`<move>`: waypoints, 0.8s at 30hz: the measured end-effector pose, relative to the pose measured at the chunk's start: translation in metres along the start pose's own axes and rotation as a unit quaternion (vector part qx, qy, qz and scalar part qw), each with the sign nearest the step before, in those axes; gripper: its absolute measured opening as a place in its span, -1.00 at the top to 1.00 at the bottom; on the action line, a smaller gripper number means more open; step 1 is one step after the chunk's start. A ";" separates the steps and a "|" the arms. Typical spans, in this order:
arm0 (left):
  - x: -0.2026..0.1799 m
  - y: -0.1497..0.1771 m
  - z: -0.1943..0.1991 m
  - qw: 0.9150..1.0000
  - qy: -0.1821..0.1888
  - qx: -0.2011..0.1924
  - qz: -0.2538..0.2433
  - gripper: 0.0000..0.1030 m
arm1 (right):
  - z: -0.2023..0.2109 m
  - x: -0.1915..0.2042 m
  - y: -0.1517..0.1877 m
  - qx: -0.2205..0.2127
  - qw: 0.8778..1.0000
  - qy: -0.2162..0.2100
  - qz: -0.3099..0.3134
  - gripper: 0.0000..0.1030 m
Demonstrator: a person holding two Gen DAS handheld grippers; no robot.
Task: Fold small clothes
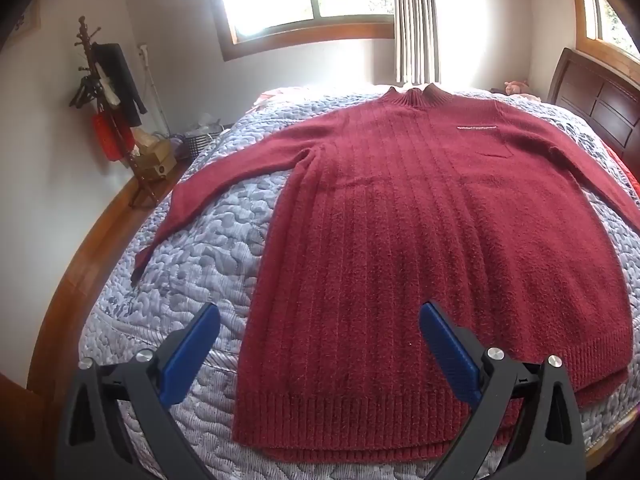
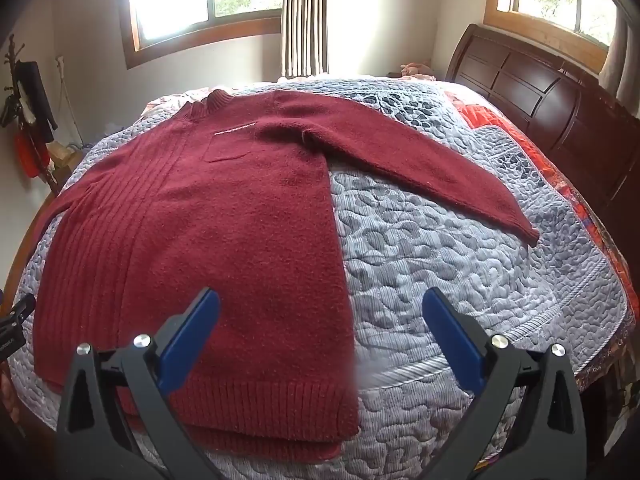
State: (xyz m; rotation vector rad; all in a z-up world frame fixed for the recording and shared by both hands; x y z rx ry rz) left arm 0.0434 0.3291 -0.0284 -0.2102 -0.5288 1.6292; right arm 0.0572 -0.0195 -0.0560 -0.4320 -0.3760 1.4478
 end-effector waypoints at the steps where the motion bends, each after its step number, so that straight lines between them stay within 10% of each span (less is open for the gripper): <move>1: 0.000 0.000 0.000 1.000 0.000 0.000 -0.001 -0.93 | 0.000 0.000 0.000 0.000 1.000 0.000 0.000 -0.95; 24: 0.000 -0.001 -0.002 1.000 0.001 0.001 -0.004 -0.93 | -0.004 -0.002 -0.001 0.003 1.000 -0.001 0.000 -0.95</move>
Point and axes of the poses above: each gripper's, at about its wrist camera, not at the fingertips, and z roughly against the way its jaws point, x to its left, y to its underside, the point moved 7 cm from there along -z, roughly the way its jaws point, and after that the axes turned 12 degrees about x, right-handed, at the moved point
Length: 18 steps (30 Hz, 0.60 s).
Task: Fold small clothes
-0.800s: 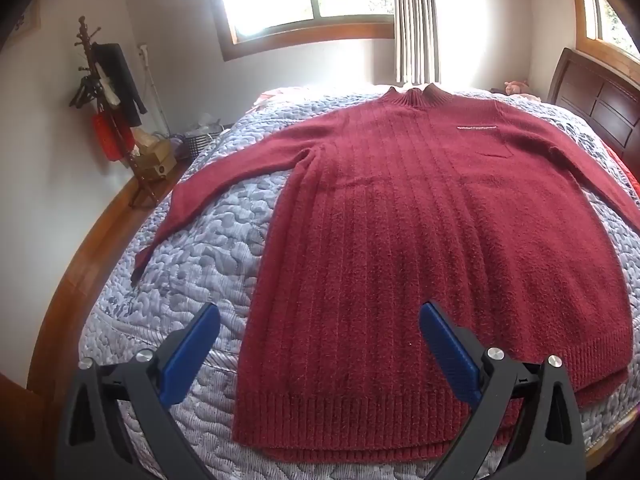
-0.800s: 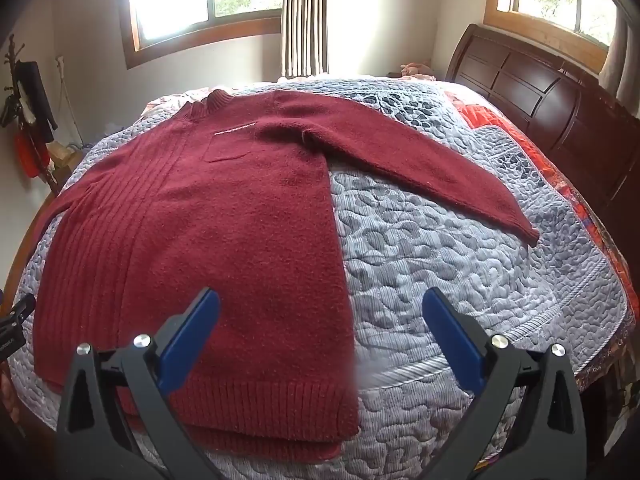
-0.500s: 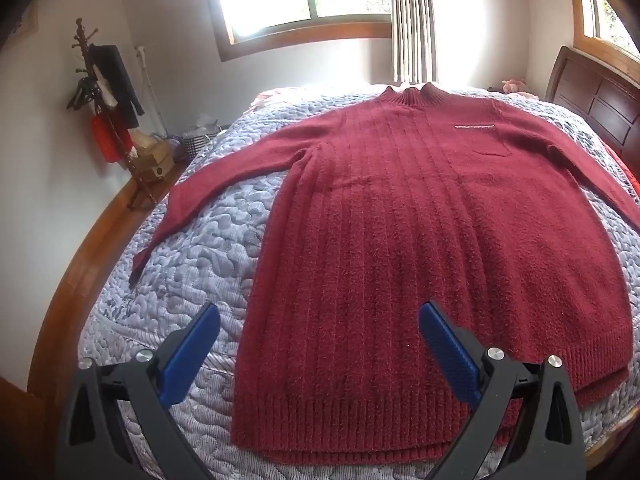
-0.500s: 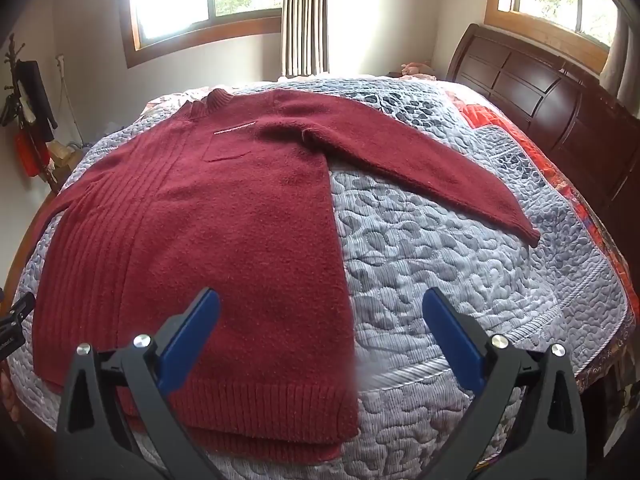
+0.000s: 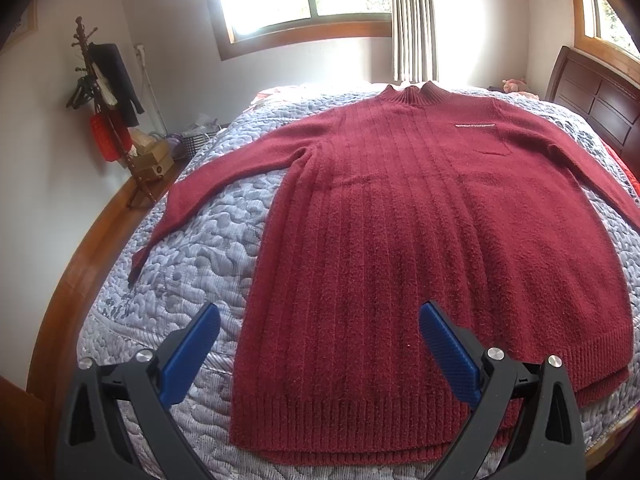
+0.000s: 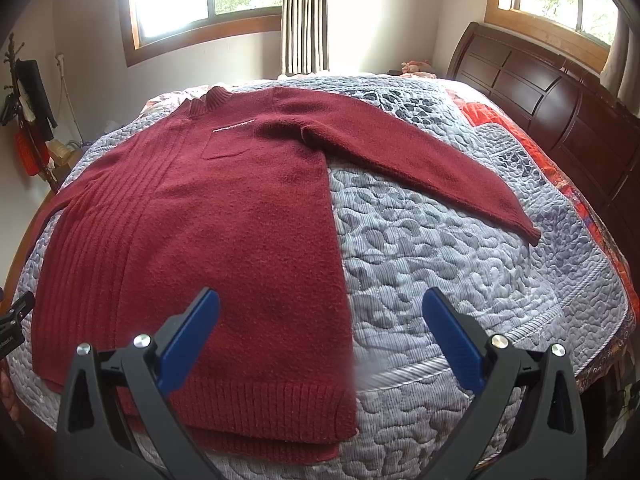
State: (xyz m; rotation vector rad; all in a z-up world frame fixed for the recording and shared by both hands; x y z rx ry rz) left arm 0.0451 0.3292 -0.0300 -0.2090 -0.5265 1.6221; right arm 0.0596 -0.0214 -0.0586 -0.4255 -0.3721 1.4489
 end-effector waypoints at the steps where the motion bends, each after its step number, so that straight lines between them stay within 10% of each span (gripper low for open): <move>1: 0.000 0.000 0.000 1.000 -0.001 0.000 0.000 -0.93 | 0.000 0.000 0.000 0.000 1.000 0.000 0.000 -0.95; 18: -0.002 -0.002 0.000 1.000 0.001 -0.007 -0.002 -0.93 | -0.002 -0.004 0.002 0.001 1.000 0.000 -0.002 -0.95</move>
Point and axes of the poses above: each gripper's, at about its wrist camera, not at the fingertips, and z roughly against the way its jaws point, x to its left, y to its underside, the point moved 7 cm from there along -z, roughly the way its jaws point, and after that the axes turned 12 degrees about x, right-handed, at the moved point
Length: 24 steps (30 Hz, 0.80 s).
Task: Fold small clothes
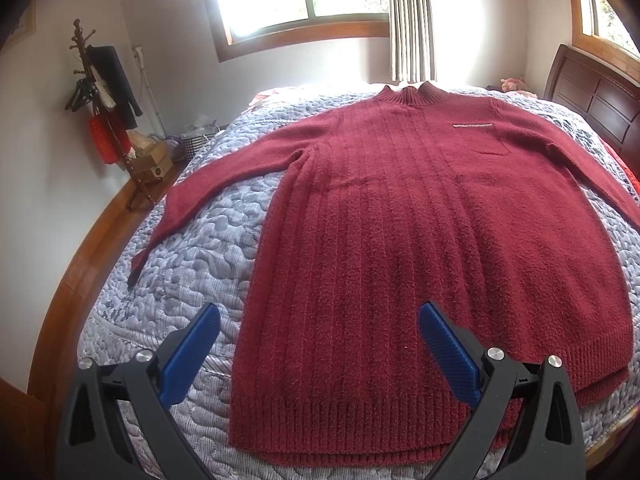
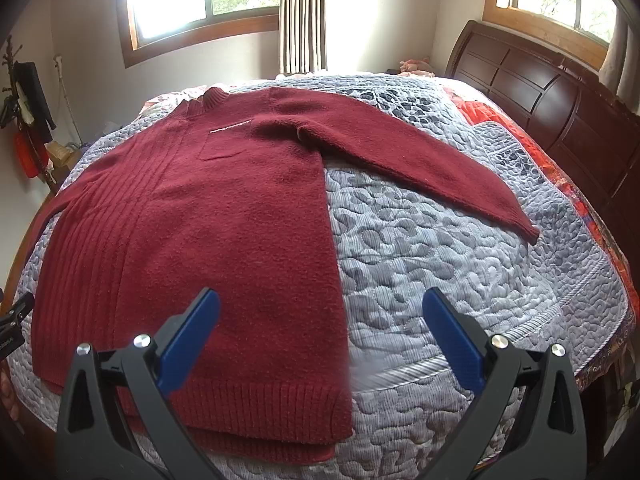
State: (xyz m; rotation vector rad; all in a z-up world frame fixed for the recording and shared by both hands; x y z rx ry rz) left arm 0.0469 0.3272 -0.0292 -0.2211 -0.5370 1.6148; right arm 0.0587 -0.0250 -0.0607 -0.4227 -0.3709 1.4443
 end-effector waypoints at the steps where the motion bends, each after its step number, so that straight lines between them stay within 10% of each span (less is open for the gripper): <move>1: 0.000 -0.001 0.001 1.000 -0.001 -0.002 0.000 -0.93 | 0.000 0.000 0.000 0.000 1.000 0.000 0.000 -0.95; 24: -0.007 -0.012 -0.019 1.000 -0.008 0.026 -0.005 -0.93 | -0.028 -0.018 -0.018 0.033 0.999 -0.019 -0.010 -0.95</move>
Point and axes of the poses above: each gripper's, at about its wrist camera, not at the fingertips, and z roughly against the way its jaws point, x to its left, y to its underside, the point moved 7 cm from there along -z, roughly the way its jaws point, and after that the axes turned 12 degrees about x, right-handed, at the moved point
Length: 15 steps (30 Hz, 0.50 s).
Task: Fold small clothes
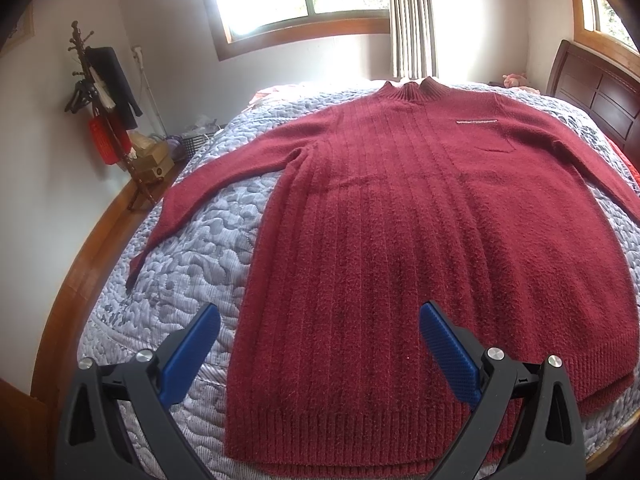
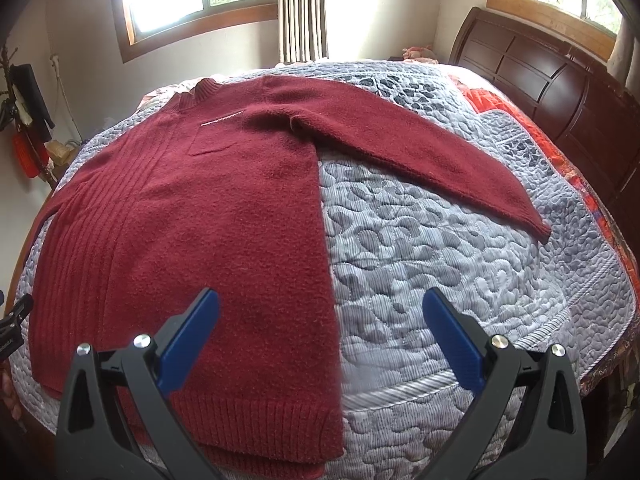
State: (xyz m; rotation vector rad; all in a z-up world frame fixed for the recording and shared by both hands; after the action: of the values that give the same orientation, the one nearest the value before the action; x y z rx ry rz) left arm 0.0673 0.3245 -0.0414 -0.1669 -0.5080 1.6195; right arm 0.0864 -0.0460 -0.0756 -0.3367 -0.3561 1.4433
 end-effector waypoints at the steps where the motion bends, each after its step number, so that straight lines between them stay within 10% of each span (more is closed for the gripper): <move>1: -0.002 -0.004 -0.003 1.000 0.000 0.003 0.000 -0.93 | -0.007 -0.008 -0.006 0.009 1.000 -0.006 -0.008 -0.95; 15: -0.076 -0.109 -0.043 1.000 0.017 -0.013 -0.020 -0.93 | -0.115 -0.233 -0.083 0.116 0.958 -0.026 -0.260 -0.92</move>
State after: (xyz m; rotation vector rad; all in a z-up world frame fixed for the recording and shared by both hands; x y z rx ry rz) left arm 0.1929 0.2639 -0.0485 -0.2026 -0.5024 1.5690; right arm 0.1891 -0.2869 -0.1515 -0.0069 -0.2858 0.9624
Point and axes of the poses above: each gripper's, at about its wrist camera, not at the fingertips, and z roughly against the way its jaws point, x to its left, y to its underside, the point moved 7 cm from there along -z, roughly the way its jaws point, and after that the axes turned 12 degrees about x, right-handed, at the moved point
